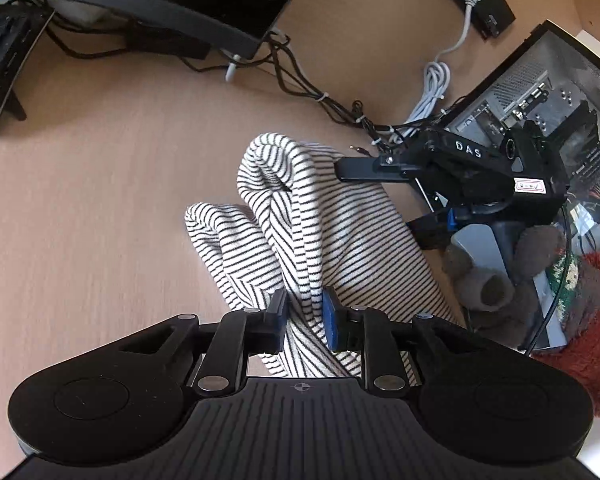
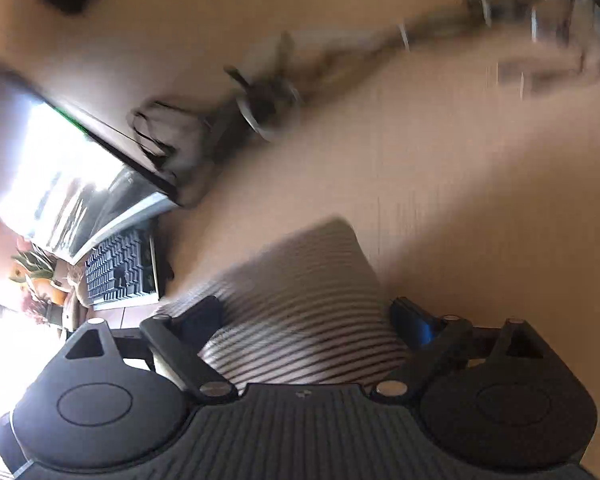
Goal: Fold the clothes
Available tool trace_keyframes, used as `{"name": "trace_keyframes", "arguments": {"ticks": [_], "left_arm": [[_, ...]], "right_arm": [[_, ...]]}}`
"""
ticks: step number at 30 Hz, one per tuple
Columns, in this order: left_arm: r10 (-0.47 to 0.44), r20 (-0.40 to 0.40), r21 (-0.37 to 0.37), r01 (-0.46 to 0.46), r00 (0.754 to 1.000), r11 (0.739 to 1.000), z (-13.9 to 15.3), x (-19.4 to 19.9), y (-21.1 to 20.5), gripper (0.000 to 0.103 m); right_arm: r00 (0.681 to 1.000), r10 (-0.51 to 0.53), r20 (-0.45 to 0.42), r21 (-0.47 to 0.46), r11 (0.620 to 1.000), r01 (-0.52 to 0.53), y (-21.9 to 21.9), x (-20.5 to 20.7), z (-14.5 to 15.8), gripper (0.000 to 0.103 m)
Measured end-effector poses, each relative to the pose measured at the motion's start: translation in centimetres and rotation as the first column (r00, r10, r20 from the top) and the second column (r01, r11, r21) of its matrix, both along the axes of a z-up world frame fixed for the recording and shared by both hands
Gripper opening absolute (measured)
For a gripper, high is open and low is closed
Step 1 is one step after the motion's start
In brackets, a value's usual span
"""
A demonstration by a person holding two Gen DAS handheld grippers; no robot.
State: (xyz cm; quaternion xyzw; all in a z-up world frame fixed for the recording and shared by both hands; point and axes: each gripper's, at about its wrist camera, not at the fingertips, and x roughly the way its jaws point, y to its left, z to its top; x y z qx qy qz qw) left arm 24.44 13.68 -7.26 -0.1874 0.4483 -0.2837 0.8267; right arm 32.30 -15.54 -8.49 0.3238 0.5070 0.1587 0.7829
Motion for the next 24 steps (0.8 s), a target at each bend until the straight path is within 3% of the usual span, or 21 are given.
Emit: {"name": "trace_keyframes", "arguments": {"ticks": [2, 4, 7, 9, 11, 15, 17, 22, 24], "left_arm": [[0.002, -0.005, 0.001, -0.002, 1.000, 1.000, -0.1, -0.1, 0.5, 0.028], [0.011, -0.016, 0.002, -0.011, 1.000, 1.000, -0.4, -0.3, 1.2, 0.035], [0.024, -0.022, 0.003, -0.024, 0.999, 1.000, -0.9, -0.7, 2.2, 0.044], [0.034, -0.033, -0.011, -0.035, 0.999, 0.999, -0.9, -0.7, 2.7, 0.045], [0.049, -0.041, -0.014, -0.050, 0.998, 0.999, -0.6, -0.8, 3.2, 0.044], [0.131, -0.025, -0.055, -0.133, 0.991, 0.990, 1.5, -0.4, 5.3, 0.043], [0.150, -0.017, -0.074, -0.151, 0.989, 0.986, 2.3, 0.5, 5.7, 0.056], [0.132, -0.016, -0.071, -0.133, 0.991, 0.989, 2.7, 2.9, 4.7, 0.071], [0.118, -0.041, -0.070, -0.120, 0.992, 0.990, 1.8, 3.6, 3.8, 0.072]], "right_arm": [[0.993, 0.082, 0.082, -0.057, 0.995, -0.078, 1.5, -1.1, 2.3, 0.093], [0.958, 0.210, 0.196, -0.146, 0.972, -0.183, 3.4, -3.4, 5.0, 0.092], [0.919, 0.309, 0.245, -0.267, 0.933, -0.243, 5.9, -5.9, 7.2, 0.090], [0.901, 0.378, 0.212, -0.482, 0.843, -0.240, 8.5, -7.0, 6.3, 0.083], [0.885, 0.429, 0.178, -0.620, 0.748, -0.238, 10.9, -7.7, 4.3, 0.083], [0.890, 0.420, 0.177, -0.644, 0.733, -0.218, 12.4, -7.9, 3.4, 0.084], [0.891, 0.418, 0.178, -0.661, 0.721, -0.206, 12.7, -8.0, 3.4, 0.085], [0.895, 0.406, 0.185, -0.677, 0.713, -0.183, 12.5, -8.5, 3.6, 0.087], [0.896, 0.402, 0.189, -0.676, 0.715, -0.178, 12.4, -8.2, 3.4, 0.087]]}}
